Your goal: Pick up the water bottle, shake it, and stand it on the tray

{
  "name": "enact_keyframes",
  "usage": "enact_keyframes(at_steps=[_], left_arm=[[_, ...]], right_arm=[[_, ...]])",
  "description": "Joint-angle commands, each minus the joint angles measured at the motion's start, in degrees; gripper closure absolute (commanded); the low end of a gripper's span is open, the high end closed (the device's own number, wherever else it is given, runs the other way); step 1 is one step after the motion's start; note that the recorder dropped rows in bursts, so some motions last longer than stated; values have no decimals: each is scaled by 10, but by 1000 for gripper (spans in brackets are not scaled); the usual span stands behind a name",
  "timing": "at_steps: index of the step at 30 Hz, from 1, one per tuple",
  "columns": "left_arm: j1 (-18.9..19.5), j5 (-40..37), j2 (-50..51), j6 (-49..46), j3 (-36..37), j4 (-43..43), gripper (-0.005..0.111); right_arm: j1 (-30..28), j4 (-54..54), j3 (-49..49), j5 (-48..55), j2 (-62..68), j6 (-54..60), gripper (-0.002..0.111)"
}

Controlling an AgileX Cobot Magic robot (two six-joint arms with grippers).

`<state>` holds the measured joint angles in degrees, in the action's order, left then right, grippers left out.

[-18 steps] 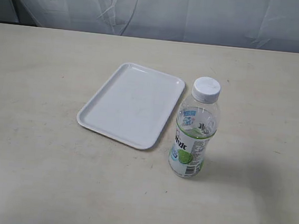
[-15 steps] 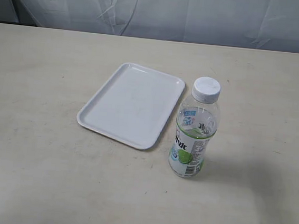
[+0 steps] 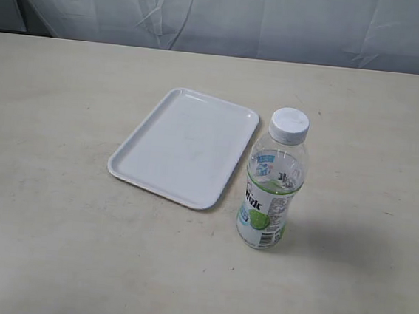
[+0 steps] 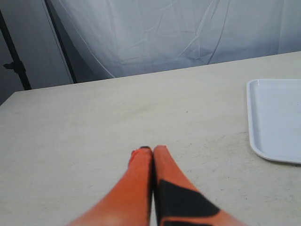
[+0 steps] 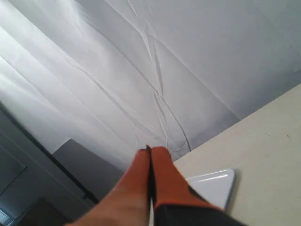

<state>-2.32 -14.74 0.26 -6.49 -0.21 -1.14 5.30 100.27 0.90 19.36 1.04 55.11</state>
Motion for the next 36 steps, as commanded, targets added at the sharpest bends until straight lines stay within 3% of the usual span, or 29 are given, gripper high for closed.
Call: enact_keyframes(at_steps=[1, 2, 4, 5, 9, 15, 24, 29, 36], left_arm=[[0, 6, -3, 1, 2, 4, 106], [0, 6, -3, 1, 2, 4, 106], [0, 6, -3, 1, 2, 4, 106], [0, 6, -3, 1, 2, 4, 106], [0, 6, -3, 1, 2, 7, 106], [0, 6, -3, -1, 2, 8, 106], [0, 6, -3, 0, 2, 11, 106], [0, 6, -3, 0, 2, 11, 106], [0, 6, -3, 0, 2, 11, 106]], right_arm=[[0, -3, 7, 10, -1, -21, 109], [0, -3, 14, 10, -1, -23, 109], [0, -13, 80, 77, 8, 162, 109], [0, -55, 118, 88, 31, 190, 109], [0, -367, 257, 102, 253, 112, 109], [0, -395, 292, 140, 458, 109, 109], [7, -316, 188, 126, 495, 121, 109], [40, -233, 116, 190, 492, 220, 109], [85, -97, 43, 183, 492, 395, 109]])
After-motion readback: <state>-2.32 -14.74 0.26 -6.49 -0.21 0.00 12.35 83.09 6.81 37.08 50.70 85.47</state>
